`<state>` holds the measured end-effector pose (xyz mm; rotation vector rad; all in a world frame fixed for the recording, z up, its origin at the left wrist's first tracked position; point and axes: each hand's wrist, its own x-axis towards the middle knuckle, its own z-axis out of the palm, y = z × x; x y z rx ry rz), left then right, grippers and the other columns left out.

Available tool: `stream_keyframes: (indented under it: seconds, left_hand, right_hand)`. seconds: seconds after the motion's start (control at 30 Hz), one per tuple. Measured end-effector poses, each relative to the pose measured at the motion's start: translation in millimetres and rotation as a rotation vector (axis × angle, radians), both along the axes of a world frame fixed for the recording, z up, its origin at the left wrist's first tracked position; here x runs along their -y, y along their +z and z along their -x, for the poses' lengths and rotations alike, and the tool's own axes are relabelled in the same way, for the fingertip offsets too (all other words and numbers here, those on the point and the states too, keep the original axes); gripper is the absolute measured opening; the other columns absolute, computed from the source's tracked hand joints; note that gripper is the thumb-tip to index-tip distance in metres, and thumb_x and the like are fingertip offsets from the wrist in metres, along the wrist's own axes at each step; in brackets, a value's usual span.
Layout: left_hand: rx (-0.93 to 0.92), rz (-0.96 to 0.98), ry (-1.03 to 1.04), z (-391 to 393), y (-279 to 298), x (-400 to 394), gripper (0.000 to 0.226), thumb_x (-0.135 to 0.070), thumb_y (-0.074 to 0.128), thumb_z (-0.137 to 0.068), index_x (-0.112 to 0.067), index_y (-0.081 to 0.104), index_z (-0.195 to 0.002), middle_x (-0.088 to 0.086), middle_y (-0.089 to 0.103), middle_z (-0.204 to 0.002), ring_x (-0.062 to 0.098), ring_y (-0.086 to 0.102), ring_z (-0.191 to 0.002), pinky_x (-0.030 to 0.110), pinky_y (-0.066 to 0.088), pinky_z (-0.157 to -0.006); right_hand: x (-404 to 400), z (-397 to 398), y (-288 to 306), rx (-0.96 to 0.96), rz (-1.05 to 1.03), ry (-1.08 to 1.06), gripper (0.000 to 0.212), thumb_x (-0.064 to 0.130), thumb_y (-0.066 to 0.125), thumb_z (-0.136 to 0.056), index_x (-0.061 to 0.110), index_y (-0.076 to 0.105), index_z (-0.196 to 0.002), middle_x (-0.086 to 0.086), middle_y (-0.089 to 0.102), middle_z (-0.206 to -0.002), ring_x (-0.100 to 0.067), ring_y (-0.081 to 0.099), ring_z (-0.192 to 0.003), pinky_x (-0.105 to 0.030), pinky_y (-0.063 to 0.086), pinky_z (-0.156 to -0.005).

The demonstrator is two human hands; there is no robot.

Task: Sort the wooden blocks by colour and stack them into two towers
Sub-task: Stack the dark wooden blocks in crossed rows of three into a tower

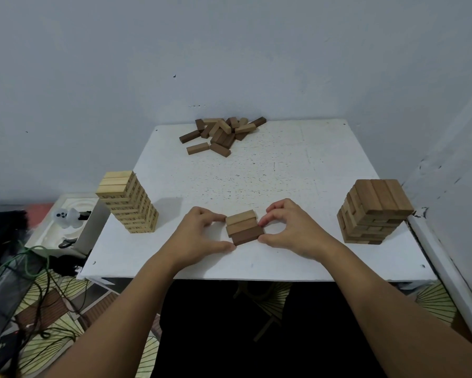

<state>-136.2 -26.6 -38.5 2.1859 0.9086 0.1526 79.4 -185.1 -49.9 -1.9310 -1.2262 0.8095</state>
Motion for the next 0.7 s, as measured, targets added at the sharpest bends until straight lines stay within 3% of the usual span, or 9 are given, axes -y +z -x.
stream_keyframes:
  seconds: [0.13,0.3,0.4,0.7]
  left_hand:
    - [-0.042,0.009,0.001,0,4,1,0.091,-0.053,0.096,-0.062,-0.039,0.053,-0.142,-0.011,0.046,-0.128,0.003,0.05,-0.12,0.026,0.041,-0.102]
    - [0.09,-0.037,0.091,9,-6,9,0.057,-0.051,0.099,-0.055,-0.032,0.065,-0.096,-0.009,0.053,-0.11,0.0,0.053,-0.104,0.016,0.039,-0.081]
    - [0.125,-0.008,0.117,11,-14,12,0.042,-0.05,0.1,-0.054,-0.027,0.074,-0.078,-0.008,0.054,-0.11,-0.002,0.054,-0.107,0.015,0.038,-0.089]
    - [0.144,0.038,0.097,3,-13,11,0.034,-0.05,0.097,-0.059,-0.035,0.079,-0.083,-0.012,0.052,-0.116,0.006,0.05,-0.121,0.031,0.039,-0.106]
  right_hand:
    - [0,2,0,-0.007,-0.017,-0.025,0.029,0.037,0.089,-0.076,0.036,0.072,-0.099,0.02,0.047,-0.123,0.005,0.047,-0.12,-0.006,0.037,-0.086]
    - [1,2,0,-0.004,-0.025,-0.031,0.024,0.037,0.09,-0.074,0.033,0.072,-0.089,0.018,0.049,-0.119,0.003,0.048,-0.118,-0.012,0.036,-0.09]
    - [1,2,-2,-0.011,-0.019,-0.031,0.02,0.038,0.091,-0.073,0.033,0.075,-0.084,0.019,0.048,-0.12,0.002,0.045,-0.122,-0.014,0.034,-0.093]
    - [1,2,-2,-0.012,-0.018,-0.046,0.019,0.038,0.091,-0.073,0.032,0.076,-0.083,0.019,0.049,-0.119,0.003,0.046,-0.121,-0.009,0.032,-0.089]
